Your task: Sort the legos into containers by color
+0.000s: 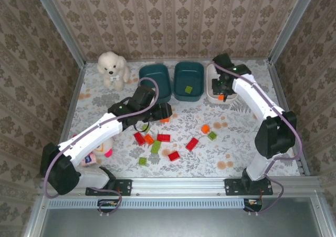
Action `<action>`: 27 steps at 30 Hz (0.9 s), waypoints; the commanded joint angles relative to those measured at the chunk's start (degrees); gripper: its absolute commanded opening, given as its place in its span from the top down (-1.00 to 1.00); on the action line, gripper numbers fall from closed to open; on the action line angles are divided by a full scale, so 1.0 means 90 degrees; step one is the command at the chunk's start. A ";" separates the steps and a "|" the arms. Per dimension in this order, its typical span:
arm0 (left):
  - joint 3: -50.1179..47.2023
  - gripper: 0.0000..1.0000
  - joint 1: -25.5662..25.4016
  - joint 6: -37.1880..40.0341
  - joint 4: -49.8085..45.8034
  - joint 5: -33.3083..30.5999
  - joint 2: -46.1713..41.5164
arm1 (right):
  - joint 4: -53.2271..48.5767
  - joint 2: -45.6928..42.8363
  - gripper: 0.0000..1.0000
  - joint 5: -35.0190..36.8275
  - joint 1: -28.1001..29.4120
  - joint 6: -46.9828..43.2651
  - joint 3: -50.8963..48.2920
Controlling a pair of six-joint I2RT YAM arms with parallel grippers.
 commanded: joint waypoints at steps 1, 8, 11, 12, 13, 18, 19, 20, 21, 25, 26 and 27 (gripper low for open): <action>0.0418 -0.43 -0.0063 0.0404 0.0011 0.0139 0.0239 | 0.0194 0.0598 0.56 0.0483 -0.0384 0.0538 0.0301; 0.0570 -0.43 -0.0085 0.0429 -0.0098 0.0113 0.0324 | 0.0252 0.1998 0.57 0.0949 -0.0614 0.0368 0.1224; 0.0511 -0.43 -0.0089 0.0430 -0.0191 0.0027 0.0236 | 0.0168 0.2427 0.57 0.1048 -0.0614 0.0358 0.1571; 0.0491 -0.43 -0.0092 0.0434 -0.0221 -0.0006 0.0195 | 0.0151 0.2546 0.57 0.1047 -0.0614 0.0354 0.1647; 0.0468 -0.43 -0.0083 0.0430 -0.0252 -0.0037 0.0166 | 0.0092 0.2693 0.57 0.1056 -0.0614 0.0375 0.1759; 0.0402 -0.43 -0.0063 0.0489 -0.0425 -0.0157 0.0012 | -0.0323 0.3222 0.51 0.1173 -0.0619 0.0494 0.2279; 0.0378 -0.43 -0.0053 0.0525 -0.0449 -0.0175 -0.0011 | -0.0340 0.3248 0.44 0.1145 -0.0614 0.0505 0.2345; 0.0373 -0.43 -0.0037 0.0579 -0.0484 -0.0187 -0.0026 | -0.0351 0.3267 0.34 0.1104 -0.0614 0.0506 0.2409; 0.0373 -0.43 -0.0042 0.0626 -0.0542 -0.0192 -0.0031 | -0.0373 0.3273 0.26 0.1081 -0.0614 0.0505 0.2476; 0.0380 -0.43 0.0039 0.0813 -0.0750 -0.0222 -0.0060 | -0.0607 0.3180 -0.12 0.1017 -0.0576 0.0498 0.2911; 0.0378 -0.43 0.0062 0.0847 -0.0800 -0.0222 -0.0084 | -0.0632 0.3078 -0.22 0.0993 -0.0566 0.0486 0.3002; 0.0361 -0.43 0.0095 0.0858 -0.0841 -0.0232 -0.0117 | -0.0626 0.2964 -0.32 0.0968 -0.0556 0.0469 0.3058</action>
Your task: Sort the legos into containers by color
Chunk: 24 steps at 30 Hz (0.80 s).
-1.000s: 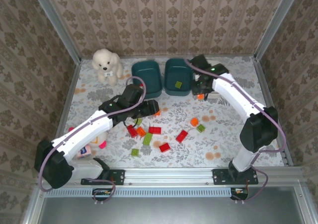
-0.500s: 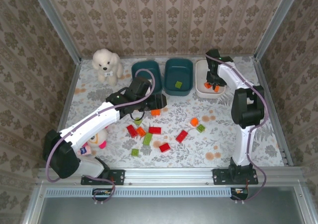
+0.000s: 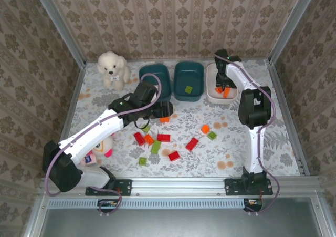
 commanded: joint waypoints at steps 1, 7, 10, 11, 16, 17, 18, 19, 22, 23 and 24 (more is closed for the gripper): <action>-0.0063 -0.43 0.0124 0.0268 -0.0374 -0.0136 -0.0232 | -0.0320 -0.0445 -0.40 0.0058 0.0090 -0.0025 0.0430; -0.0125 -0.43 0.0196 0.0387 -0.0474 0.0225 -0.0304 | -0.0210 -0.1574 -0.47 -0.0309 0.0328 -0.0080 0.0538; 0.0082 -0.40 -0.0211 0.1068 -0.0656 0.0519 0.0053 | 0.0329 -0.2651 -0.43 -0.0865 0.0633 0.0054 -0.0443; 0.0196 -0.40 -0.0440 0.1350 -0.0789 0.0509 0.0267 | 0.0565 -0.3131 -0.43 -0.1007 0.0796 0.0105 -0.0966; 0.0358 -0.38 -0.1431 0.2060 -0.0914 0.0159 0.1299 | 0.1944 -0.5956 -0.43 -0.2258 0.1581 0.0553 -0.3902; 0.0393 -0.38 -0.1556 0.2044 -0.0886 0.0097 0.1495 | 0.2123 -0.6633 -0.43 -0.2368 0.1783 0.0672 -0.4403; 0.0449 -0.39 -0.1656 0.1984 -0.0872 0.0051 0.1663 | 0.2179 -0.7166 -0.44 -0.2372 0.1976 0.0785 -0.4751; 0.0518 -0.40 -0.1754 0.1938 -0.0833 0.0023 0.1803 | 0.2145 -0.7769 -0.48 -0.2331 0.2201 0.0914 -0.5074; 0.0810 -0.45 -0.2141 0.1932 -0.0817 -0.0259 0.2315 | 0.1584 -0.9016 -0.62 -0.2375 0.2600 0.1351 -0.5526; 0.0960 -0.46 -0.2275 0.1970 -0.0879 -0.0362 0.2501 | 0.1349 -0.9359 -0.66 -0.2388 0.2652 0.1497 -0.5595; 0.1074 -0.47 -0.2385 0.2019 -0.0935 -0.0470 0.2690 | 0.1166 -0.9619 -0.70 -0.2382 0.2664 0.1600 -0.5620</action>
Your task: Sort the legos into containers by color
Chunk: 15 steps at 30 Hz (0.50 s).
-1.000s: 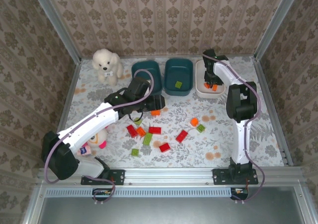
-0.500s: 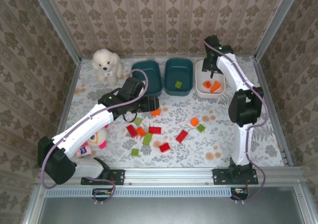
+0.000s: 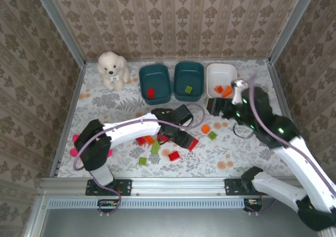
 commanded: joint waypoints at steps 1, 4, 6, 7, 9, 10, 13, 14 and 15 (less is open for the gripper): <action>0.0594 -0.48 -0.0403 0.0301 -0.0278 -0.0530 0.0447 | -0.0609 -0.0783 -0.74 -0.0127 0.0078 0.0672 -0.0193; 0.0916 -0.52 -0.0622 0.0343 -0.0372 -0.0646 0.0938 | -0.1097 -0.1120 -0.84 -0.0009 0.0071 0.0663 0.0089; 0.1073 -0.53 -0.0665 0.0272 -0.0431 -0.0674 0.1178 | -0.1351 -0.1087 -0.86 0.0009 0.0068 0.0586 0.0300; 0.1137 -0.54 -0.0671 0.0234 -0.0461 -0.0694 0.1283 | -0.1403 -0.1075 -0.85 0.0011 0.0068 0.0575 0.0357; 0.1270 -0.54 -0.0685 0.0181 -0.0558 -0.0839 0.1478 | -0.1361 -0.1099 -0.86 -0.0004 0.0068 0.0620 0.0370; 0.1316 -0.54 -0.0685 0.0164 -0.0602 -0.0940 0.1564 | -0.1323 -0.1101 -0.86 -0.0025 0.0068 0.0646 0.0370; 0.1452 -0.54 -0.0665 0.0200 -0.0618 -0.1055 0.1762 | -0.1293 -0.1063 -0.85 -0.0122 0.0069 0.0696 0.0370; 0.1515 -0.54 -0.0656 0.0229 -0.0618 -0.1024 0.1841 | -0.1292 -0.1067 -0.85 -0.0143 0.0063 0.0722 0.0340; 0.1573 -0.53 -0.0655 0.0255 -0.0618 -0.0980 0.1921 | -0.1293 -0.1082 -0.86 -0.0153 0.0063 0.0730 0.0318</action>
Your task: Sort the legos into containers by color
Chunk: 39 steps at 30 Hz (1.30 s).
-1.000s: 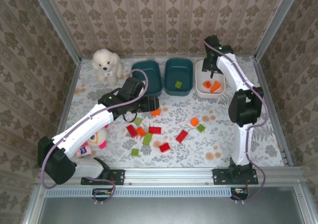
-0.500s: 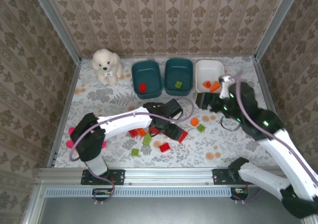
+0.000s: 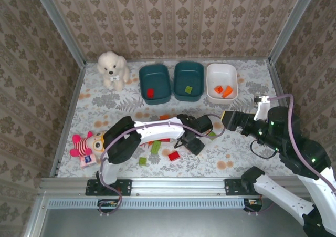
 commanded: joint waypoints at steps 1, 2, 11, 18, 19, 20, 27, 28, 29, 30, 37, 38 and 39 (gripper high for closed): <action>0.0303 -0.51 0.0010 0.0124 -0.0226 -0.0109 0.0235 | -0.0163 -0.0008 -0.85 -0.0133 0.0034 0.0152 0.0067; 0.0340 -0.48 0.0010 0.0130 -0.0225 -0.0062 0.0318 | -0.0167 -0.0008 -0.85 -0.0134 0.0034 0.0153 0.0057; 0.0314 0.06 0.0202 -0.0014 -0.0060 0.0254 0.0552 | -0.0216 0.0073 -0.86 -0.0157 0.0033 0.0162 0.0074; 0.0436 0.43 0.0431 -0.0066 -0.0247 0.0068 0.0019 | -0.0251 0.0180 -0.84 -0.0213 0.0034 0.0080 0.0071; 0.0492 0.46 0.0575 -0.0157 -0.0355 0.0090 -0.0195 | -0.0285 0.0200 -0.84 -0.0192 0.0029 0.0064 0.0074; 0.0537 0.47 0.0772 -0.0258 -0.0417 0.0090 -0.0445 | -0.0301 0.0218 -0.84 -0.0163 0.0034 0.0038 0.0074; 0.0867 0.52 0.2396 -0.0365 -0.0507 0.0305 -0.1403 | 0.0045 0.0533 -0.84 -0.0392 0.0034 0.0045 -0.0200; 0.0935 0.52 0.2647 -0.0282 -0.0463 0.0356 -0.1372 | 0.0147 0.0604 -0.84 -0.0462 0.0034 0.0045 -0.0244; 0.1064 0.53 0.2894 -0.0230 -0.0450 0.0438 -0.1280 | 0.0226 0.0684 -0.84 -0.0514 0.0034 0.0050 -0.0296; 0.1175 0.52 0.3106 -0.0182 -0.0431 0.0502 -0.1166 | 0.0270 0.0765 -0.84 -0.0541 0.0034 0.0056 -0.0314; 0.2525 0.52 0.4141 -0.0017 -0.0322 0.0705 0.0194 | 0.0529 0.1413 -0.84 -0.0855 0.0035 0.0016 -0.0324; 0.2743 0.52 0.4209 -0.0015 -0.0358 0.0701 0.0431 | 0.0552 0.1463 -0.84 -0.0847 0.0034 0.0025 -0.0315; 0.2922 0.52 0.4259 -0.0013 -0.0405 0.0678 0.0629 | 0.0574 0.1497 -0.84 -0.0847 0.0034 0.0028 -0.0314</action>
